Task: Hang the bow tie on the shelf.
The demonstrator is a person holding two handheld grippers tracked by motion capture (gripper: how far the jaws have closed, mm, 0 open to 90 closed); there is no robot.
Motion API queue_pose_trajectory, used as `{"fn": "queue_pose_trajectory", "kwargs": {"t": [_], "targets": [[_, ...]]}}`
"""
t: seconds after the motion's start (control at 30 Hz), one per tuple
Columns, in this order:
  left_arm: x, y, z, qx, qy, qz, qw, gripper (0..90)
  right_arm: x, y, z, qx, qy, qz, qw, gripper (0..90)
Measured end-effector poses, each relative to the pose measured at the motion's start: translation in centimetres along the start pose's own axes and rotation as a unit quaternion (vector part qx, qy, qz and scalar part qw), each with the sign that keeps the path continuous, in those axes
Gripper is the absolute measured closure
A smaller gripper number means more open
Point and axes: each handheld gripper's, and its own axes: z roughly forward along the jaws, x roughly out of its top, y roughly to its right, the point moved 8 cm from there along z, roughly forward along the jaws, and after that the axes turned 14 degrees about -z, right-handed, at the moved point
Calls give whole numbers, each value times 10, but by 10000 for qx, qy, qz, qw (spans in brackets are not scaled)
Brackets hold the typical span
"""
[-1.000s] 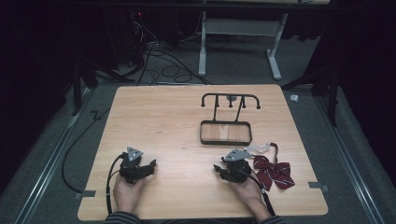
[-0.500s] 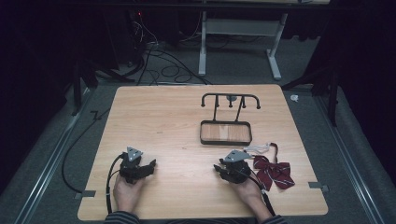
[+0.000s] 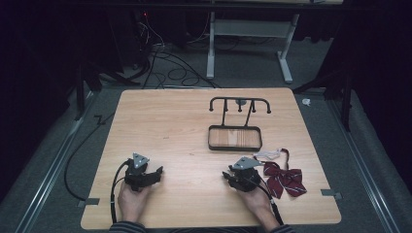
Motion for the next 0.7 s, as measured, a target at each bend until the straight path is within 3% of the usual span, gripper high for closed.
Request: {"fn": "queue_pose_trajectory", "kwargs": {"t": [0.33, 0.4, 0.7], "targets": [[0, 0, 0, -21, -8, 3, 10000, 287, -1, 2, -1, -21, -36, -19, 10000, 627], [0, 0, 0, -21, -9, 4, 10000, 286, 0, 4, -3, -29, 50, 75, 10000, 630], [0, 0, 0, -26, -2, -2, 10000, 287, 3, 13, -25, 27, 278, 174, 9995, 674]]}}
